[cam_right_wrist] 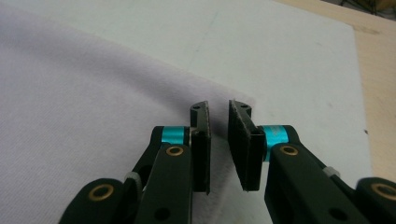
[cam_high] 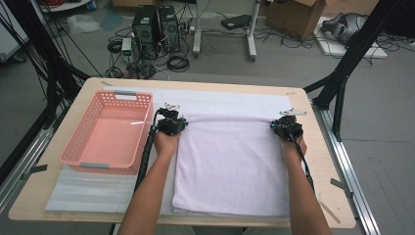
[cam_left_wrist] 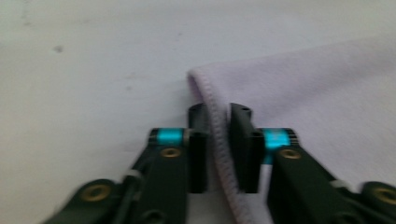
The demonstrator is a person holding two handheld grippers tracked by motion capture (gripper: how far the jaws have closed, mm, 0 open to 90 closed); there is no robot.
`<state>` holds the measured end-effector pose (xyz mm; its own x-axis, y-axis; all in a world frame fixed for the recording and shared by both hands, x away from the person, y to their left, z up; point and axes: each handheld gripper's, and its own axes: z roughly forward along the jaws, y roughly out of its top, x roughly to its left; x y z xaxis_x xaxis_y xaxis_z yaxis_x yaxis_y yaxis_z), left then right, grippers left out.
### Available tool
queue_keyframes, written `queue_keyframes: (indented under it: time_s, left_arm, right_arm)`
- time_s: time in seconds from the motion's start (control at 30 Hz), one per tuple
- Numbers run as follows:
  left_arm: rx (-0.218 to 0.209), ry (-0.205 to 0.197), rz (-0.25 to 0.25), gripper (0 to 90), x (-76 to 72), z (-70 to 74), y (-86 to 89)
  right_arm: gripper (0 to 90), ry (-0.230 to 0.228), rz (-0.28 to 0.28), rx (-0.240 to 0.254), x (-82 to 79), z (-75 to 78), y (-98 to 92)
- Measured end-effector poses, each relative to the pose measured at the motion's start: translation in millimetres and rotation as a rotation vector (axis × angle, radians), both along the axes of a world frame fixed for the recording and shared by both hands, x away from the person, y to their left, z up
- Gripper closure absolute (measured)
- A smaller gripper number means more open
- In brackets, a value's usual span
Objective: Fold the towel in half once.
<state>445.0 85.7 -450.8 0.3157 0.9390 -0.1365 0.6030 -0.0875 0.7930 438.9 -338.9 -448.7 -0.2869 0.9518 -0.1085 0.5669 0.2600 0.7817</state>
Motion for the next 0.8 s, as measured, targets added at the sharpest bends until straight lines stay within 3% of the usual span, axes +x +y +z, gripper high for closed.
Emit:
queue_keyframes:
  time_s: [0.03, 0.13, 0.2, 0.3, 0.37, 0.43, 0.5, 0.57, 0.67, 0.73, 0.8]
  left_arm:
    - [-0.003, -0.001, -0.006, 64.2, -0.5, 0.5, 1.9]
    - [-0.007, -0.008, -0.068, 57.8, -4.7, 3.7, 2.7]
    - [-0.025, -0.019, -0.105, 55.2, -8.1, 7.6, -0.8]
    - [-0.046, -0.048, -0.181, 54.8, -16.5, 16.1, -8.3]
    - [-0.049, -0.075, -0.229, 61.1, -24.2, 19.0, -12.1]
    - [-0.036, -0.108, -0.252, 78.3, -33.2, 18.3, -13.3]
    - [-0.058, -0.083, -0.245, 83.5, -38.1, 16.3, -11.0]
    - [-0.082, -0.093, -0.229, 82.8, -44.9, 14.4, -6.7]
    - [-0.083, -0.034, -0.261, 75.7, -51.6, 14.4, -5.0]
    - [-0.118, -0.063, -0.257, 71.4, -59.4, 14.9, -4.8]
    - [-0.108, -0.053, -0.27, 71.4, -66.8, 14.9, -5.6]
  right_arm:
    - [77.9, -0.004, -0.013, 0.008, -1.3, 1.9, -2.4]
    - [76.8, -0.033, -0.017, 0.099, -9.9, 12.1, -14.0]
    - [74.1, -0.014, 0.017, 0.151, -13.3, 17.2, -17.8]
    - [71.0, 0.003, 0.069, 0.183, -21.2, 23.9, -18.8]
    - [70.2, 0.03, 0.109, 0.205, -27.2, 29.6, -18.4]
    - [70.6, 0.04, 0.147, 0.214, -34.3, 36.1, -16.9]
    - [78.7, 0.035, 0.187, 0.205, -43.8, 42.4, -13.4]
    - [79.9, 0.041, 0.229, 0.199, -54.3, 45.0, -10.3]
    - [79.9, 0.067, 0.278, 0.201, -69.3, 41.6, -9.1]
    - [79.3, 0.089, 0.302, 0.208, -79.3, 35.4, -10.0]
    - [77.6, 0.116, 0.313, 0.183, -90.7, 28.4, -10.4]
